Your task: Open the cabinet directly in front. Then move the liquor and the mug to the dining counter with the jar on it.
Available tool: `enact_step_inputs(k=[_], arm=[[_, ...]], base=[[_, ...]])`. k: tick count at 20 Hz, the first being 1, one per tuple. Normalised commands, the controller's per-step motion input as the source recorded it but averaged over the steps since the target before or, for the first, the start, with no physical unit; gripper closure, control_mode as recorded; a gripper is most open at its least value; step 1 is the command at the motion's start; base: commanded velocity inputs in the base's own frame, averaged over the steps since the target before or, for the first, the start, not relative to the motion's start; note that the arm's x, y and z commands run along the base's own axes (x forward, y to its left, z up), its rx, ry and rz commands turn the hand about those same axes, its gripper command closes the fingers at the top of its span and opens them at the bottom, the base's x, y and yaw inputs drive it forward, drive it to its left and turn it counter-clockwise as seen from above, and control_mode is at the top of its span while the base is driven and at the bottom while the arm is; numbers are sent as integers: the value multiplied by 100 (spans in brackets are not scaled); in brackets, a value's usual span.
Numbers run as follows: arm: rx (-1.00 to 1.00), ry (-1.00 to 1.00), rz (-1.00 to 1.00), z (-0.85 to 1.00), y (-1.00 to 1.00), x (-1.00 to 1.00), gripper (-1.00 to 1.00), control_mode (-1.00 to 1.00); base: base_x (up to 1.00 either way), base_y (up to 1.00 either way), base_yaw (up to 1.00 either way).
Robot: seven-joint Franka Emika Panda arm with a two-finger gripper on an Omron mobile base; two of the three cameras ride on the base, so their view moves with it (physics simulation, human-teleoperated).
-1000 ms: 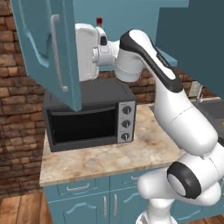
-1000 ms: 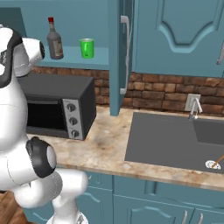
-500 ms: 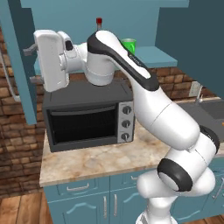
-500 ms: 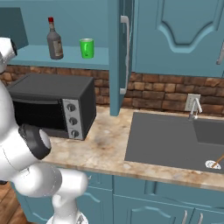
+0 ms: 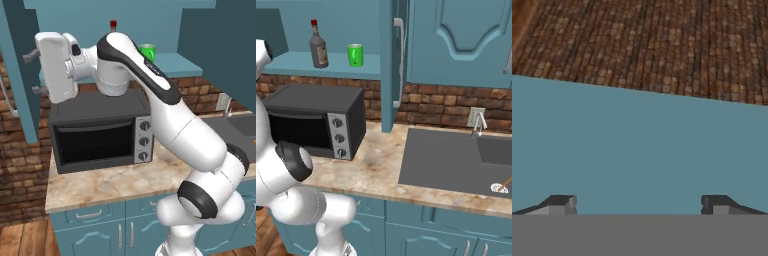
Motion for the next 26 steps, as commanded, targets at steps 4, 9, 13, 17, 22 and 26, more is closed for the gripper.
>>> enact_step_inputs(k=[4, 9, 13, 17, 22, 26], arm=[[5, -11, -38, 5, -4, -58, -100, -100], [18, -2, -48, 23, -43, -79, -100, -100], [25, 9, -54, 15, -91, -17, -100, -100], [30, 25, -60, 29, -100, 0, -100, -100], [46, 43, -62, 37, -96, 0, -100, -100], [56, 49, -57, 41, -81, 0, -100, -100]], base=[[0, 0, 0], [0, 0, 0], [0, 0, 0], [0, 0, 0], [0, 0, 0], [0, 0, 0]])
